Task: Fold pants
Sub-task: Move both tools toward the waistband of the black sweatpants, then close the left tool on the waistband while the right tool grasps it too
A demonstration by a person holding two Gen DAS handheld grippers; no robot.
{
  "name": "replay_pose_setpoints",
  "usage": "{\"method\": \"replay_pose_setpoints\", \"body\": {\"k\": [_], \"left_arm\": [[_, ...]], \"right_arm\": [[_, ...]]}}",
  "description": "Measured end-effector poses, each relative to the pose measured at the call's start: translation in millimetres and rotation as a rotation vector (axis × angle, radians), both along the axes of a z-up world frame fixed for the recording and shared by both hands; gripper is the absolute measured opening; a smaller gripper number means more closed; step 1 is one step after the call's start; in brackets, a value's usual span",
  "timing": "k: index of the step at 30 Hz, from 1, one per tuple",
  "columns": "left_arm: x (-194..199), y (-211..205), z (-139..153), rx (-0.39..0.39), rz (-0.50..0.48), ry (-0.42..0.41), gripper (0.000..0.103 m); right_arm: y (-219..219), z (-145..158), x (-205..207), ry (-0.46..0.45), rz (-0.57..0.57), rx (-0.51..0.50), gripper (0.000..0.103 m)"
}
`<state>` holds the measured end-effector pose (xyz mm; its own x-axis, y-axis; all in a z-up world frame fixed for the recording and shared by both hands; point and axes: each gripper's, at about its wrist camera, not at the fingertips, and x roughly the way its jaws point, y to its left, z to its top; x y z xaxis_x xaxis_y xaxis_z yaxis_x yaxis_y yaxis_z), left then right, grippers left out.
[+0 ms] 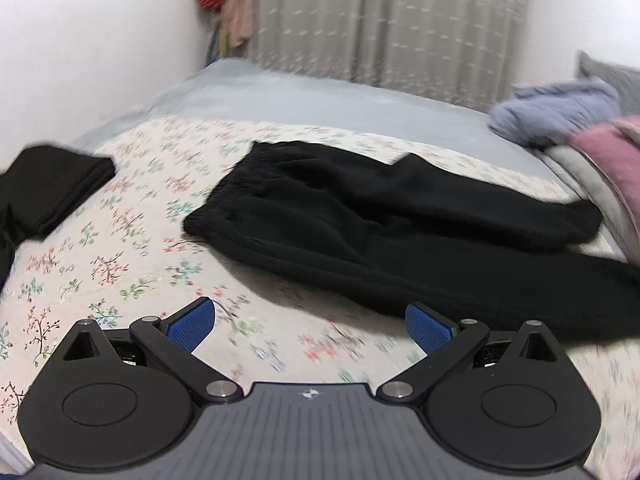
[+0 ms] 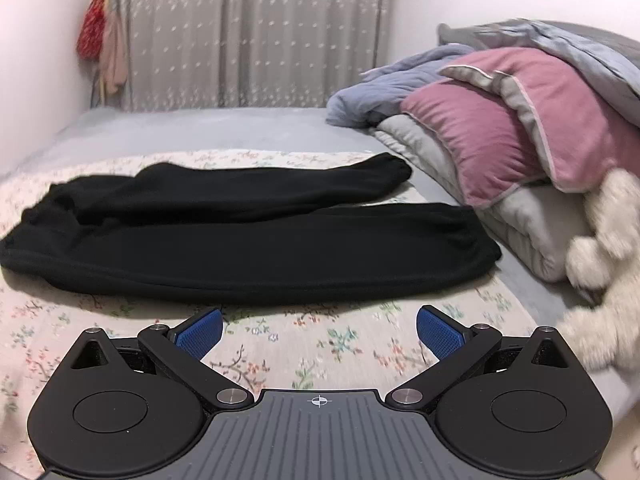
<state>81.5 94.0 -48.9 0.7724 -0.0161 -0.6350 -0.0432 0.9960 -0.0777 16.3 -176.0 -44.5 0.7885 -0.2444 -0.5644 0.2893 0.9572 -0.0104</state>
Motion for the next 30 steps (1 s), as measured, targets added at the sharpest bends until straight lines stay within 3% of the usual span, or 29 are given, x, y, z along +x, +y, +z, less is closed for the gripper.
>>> {"method": "replay_pose_setpoints", "body": {"k": [7,9,12,15,18,20,27,30], "left_arm": [[73,60,-4,-0.084,0.177,0.082,0.103],[90,78,-14,-0.139,0.232,0.111,0.103],[107,96,-31,-0.226,0.27,0.165,0.103],[121,106,-51,-0.278,0.277,0.241,0.103],[129,112,-60,-0.305,0.306,0.255,0.103],[135,115,-65,-0.366,0.294,0.262,0.103],[139,120,-67,-0.436,0.308,0.223,0.103],[139,128,-67,-0.527,0.34,0.188,0.103]], "right_arm": [[-47,-34,56,0.204,-0.045,0.153,0.103],[-68,-50,67,0.308,-0.098,0.175,0.103],[-93,-65,82,0.375,-0.166,0.189,0.103],[-114,-73,93,0.394,-0.218,0.243,0.103],[-137,-80,95,0.41,-0.302,0.321,0.103],[-146,-81,96,0.4,-0.329,0.34,0.103],[-166,-80,98,0.364,-0.401,0.407,0.103],[-160,-76,99,0.351,-0.407,0.397,0.103]]}}
